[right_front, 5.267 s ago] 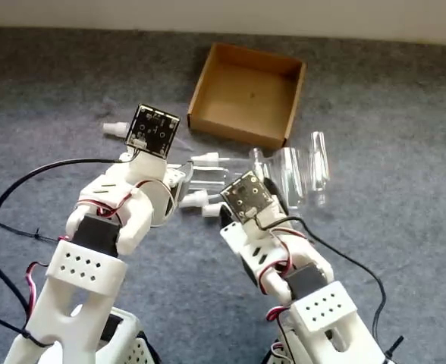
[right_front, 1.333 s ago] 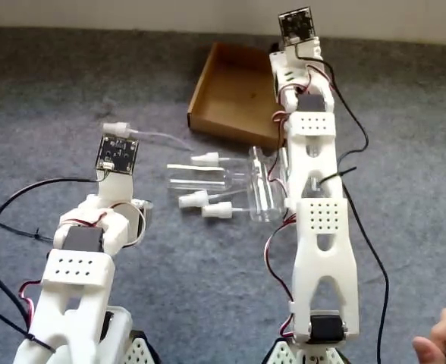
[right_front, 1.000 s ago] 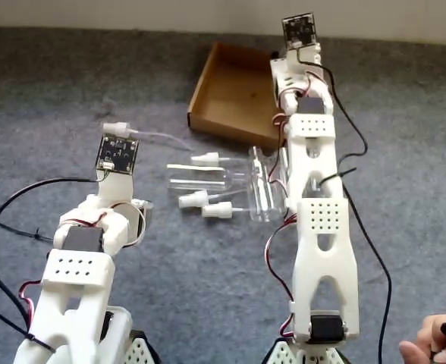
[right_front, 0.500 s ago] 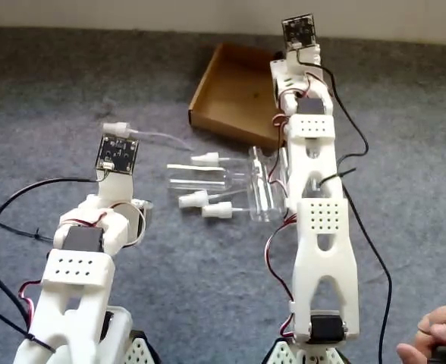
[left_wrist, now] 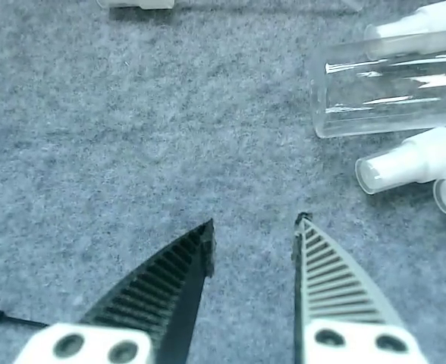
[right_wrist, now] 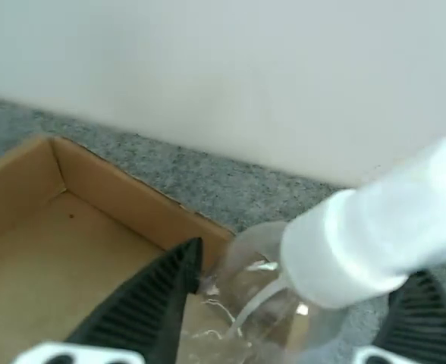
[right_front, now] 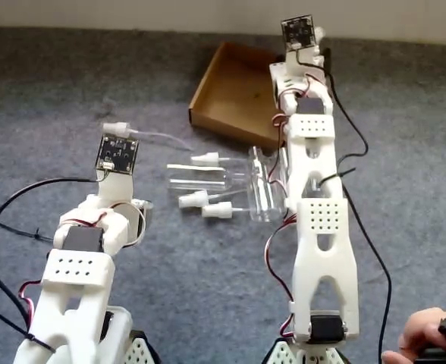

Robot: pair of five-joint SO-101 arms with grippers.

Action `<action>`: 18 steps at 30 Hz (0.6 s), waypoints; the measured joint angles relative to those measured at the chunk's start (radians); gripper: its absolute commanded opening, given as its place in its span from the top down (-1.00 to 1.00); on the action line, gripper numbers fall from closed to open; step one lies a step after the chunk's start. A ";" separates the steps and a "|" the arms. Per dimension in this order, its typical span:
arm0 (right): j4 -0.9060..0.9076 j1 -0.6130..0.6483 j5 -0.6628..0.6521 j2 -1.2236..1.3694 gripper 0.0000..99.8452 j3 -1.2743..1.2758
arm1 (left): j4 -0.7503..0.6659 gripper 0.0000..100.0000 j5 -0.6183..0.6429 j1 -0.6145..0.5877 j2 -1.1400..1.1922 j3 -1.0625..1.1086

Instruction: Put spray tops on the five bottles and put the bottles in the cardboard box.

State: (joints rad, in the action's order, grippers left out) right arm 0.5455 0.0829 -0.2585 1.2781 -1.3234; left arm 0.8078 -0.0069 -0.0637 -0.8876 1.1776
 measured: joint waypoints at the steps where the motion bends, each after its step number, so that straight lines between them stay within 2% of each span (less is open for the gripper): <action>1: 0.002 0.003 0.000 0.000 0.31 0.000 | 0.000 0.66 0.000 0.000 0.000 0.000; 5: 0.005 0.012 0.000 0.000 0.22 0.000 | 0.000 0.66 0.000 0.000 0.000 0.000; 18: 0.006 0.012 -0.026 0.002 0.21 -0.026 | 0.000 0.66 -0.044 0.000 0.000 0.000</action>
State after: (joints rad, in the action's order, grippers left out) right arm 0.5516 0.0951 -0.2846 1.2797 -1.3495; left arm 0.8078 -0.0514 -0.0637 -0.8876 1.1776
